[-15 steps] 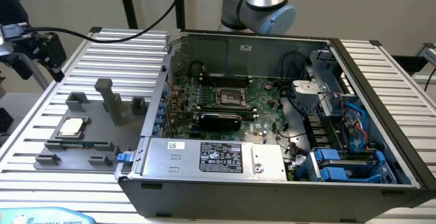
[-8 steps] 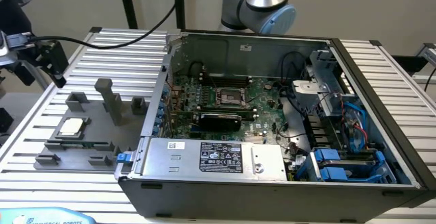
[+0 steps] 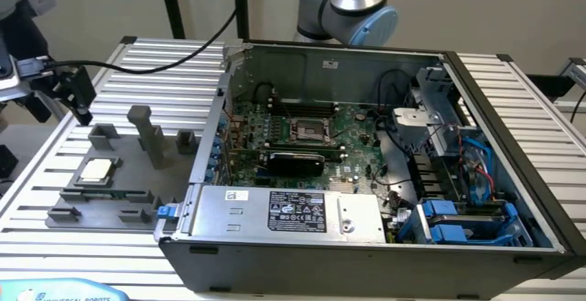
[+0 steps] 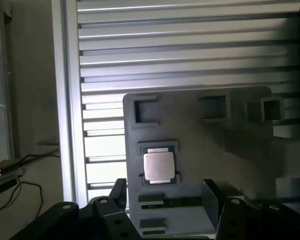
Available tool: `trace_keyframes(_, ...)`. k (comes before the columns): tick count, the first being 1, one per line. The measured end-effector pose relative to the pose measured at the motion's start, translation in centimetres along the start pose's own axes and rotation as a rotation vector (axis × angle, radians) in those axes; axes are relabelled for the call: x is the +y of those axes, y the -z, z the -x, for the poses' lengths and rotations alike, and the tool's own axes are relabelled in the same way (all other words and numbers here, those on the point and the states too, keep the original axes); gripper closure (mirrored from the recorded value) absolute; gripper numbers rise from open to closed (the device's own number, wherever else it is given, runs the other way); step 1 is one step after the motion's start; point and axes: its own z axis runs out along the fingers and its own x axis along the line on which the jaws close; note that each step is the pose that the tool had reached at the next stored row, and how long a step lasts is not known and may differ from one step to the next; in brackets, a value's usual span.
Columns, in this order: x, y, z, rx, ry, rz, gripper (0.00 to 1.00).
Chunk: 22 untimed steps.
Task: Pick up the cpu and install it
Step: 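Pick up the cpu and move it towards the insertion slot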
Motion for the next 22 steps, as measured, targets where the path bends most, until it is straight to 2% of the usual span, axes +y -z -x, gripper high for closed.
trace_keyframes(22, -0.38, -3.99, -0.1, 0.0000, 0.000, 0.0000, 0.29)
